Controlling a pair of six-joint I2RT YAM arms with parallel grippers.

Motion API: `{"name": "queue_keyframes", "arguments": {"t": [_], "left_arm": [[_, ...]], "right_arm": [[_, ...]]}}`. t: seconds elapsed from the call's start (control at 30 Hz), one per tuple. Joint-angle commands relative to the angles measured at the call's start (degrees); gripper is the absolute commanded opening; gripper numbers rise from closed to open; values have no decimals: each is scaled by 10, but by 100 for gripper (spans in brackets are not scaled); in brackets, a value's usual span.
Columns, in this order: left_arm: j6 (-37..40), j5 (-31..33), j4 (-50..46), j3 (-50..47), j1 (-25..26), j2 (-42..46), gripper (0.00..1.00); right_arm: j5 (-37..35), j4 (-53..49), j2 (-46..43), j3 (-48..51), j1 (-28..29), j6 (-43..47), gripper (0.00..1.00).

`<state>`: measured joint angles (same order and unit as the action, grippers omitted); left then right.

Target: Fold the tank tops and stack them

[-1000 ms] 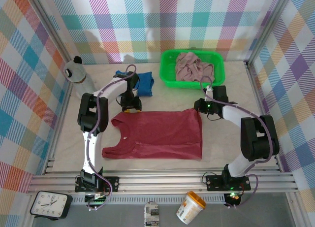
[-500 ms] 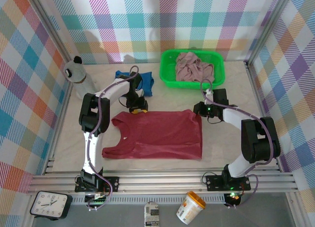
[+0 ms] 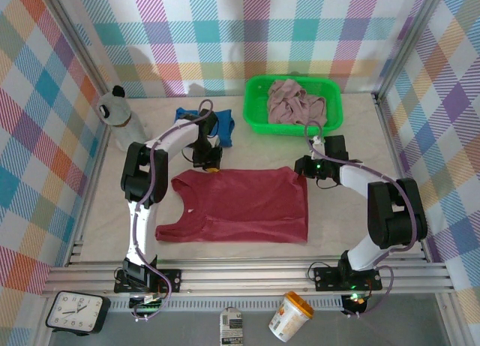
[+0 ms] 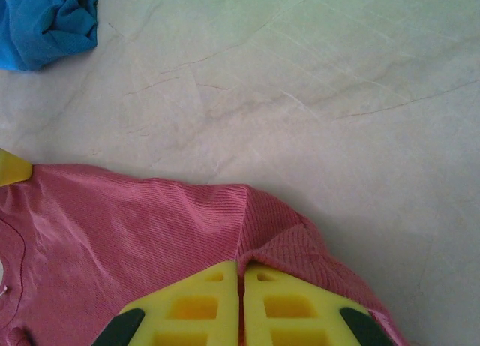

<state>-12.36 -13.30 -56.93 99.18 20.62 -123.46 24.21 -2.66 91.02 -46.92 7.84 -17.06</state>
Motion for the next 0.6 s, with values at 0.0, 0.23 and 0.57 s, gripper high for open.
{"name": "queue_keyframes", "arguments": {"t": [0.0, 0.23, 0.57], "left_arm": [[1, 19, -13, 5, 4, 58, 5], [-9, 16, 41, -120, 42, 136, 8], [-50, 32, 133, -278, 102, 180, 16]], "right_arm": [[20, -5, -27, 5, -5, 20, 10], [44, 37, -79, 64, -5, 5, 10], [71, 59, -130, 153, -4, -16, 11]]}}
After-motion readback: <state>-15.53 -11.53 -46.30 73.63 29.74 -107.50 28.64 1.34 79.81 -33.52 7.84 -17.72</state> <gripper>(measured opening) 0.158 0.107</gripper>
